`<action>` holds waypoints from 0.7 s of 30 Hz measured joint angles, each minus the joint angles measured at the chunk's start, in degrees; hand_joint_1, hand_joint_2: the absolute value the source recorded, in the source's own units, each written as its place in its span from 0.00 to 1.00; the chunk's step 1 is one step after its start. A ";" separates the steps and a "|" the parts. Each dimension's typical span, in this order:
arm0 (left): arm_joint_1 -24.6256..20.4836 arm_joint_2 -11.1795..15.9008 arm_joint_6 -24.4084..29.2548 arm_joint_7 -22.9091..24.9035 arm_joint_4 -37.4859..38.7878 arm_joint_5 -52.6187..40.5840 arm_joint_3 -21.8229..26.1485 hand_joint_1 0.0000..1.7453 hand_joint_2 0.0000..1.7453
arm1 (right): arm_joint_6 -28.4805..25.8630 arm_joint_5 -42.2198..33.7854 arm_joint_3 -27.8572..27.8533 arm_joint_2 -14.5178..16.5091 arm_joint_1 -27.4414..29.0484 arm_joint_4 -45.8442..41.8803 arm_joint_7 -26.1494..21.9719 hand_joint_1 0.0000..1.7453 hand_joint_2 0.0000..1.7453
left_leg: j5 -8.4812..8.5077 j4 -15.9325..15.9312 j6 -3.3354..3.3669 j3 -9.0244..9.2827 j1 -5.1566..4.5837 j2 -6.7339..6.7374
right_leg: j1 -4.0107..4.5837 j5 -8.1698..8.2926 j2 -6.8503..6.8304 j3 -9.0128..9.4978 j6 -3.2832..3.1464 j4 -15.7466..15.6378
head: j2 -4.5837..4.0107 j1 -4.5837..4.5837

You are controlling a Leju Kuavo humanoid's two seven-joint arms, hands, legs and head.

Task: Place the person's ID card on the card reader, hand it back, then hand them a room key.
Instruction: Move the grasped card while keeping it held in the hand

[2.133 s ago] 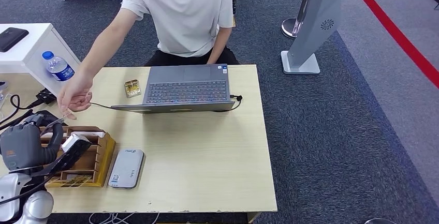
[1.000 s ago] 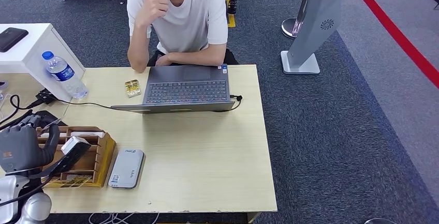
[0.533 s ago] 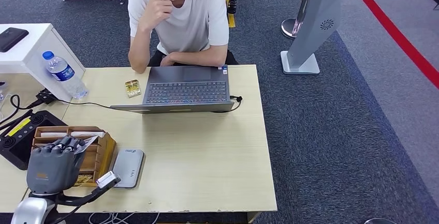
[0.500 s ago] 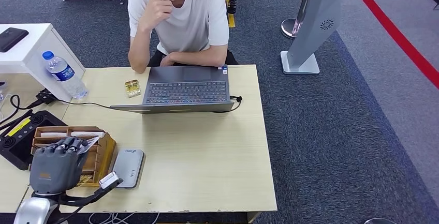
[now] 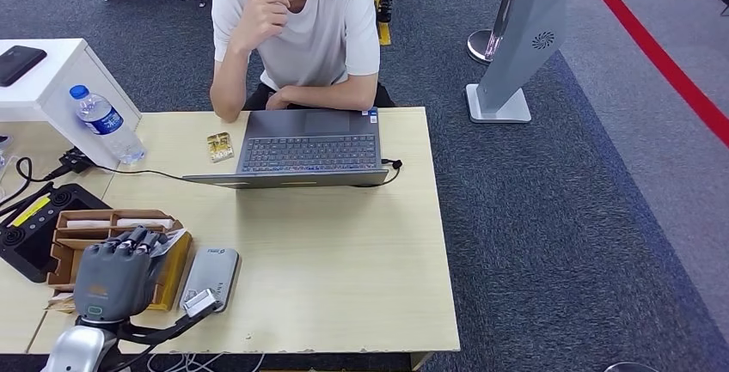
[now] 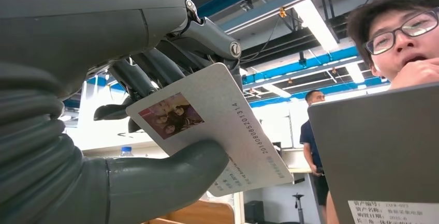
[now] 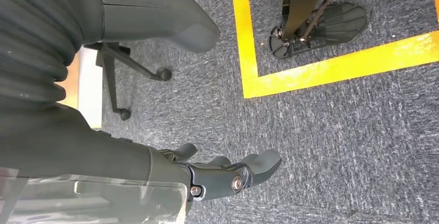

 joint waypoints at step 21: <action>-0.02 2.97 0.09 6.48 10.44 -4.07 -4.02 1.00 1.00 | 0.12 0.72 -1.07 0.23 0.02 0.00 -0.07 0.00 1.00 | 0.00 0.00 0.00 -0.01 0.00 0.00 | 0.00 0.00 0.00 0.01 0.00 0.00 | 0.00 0.00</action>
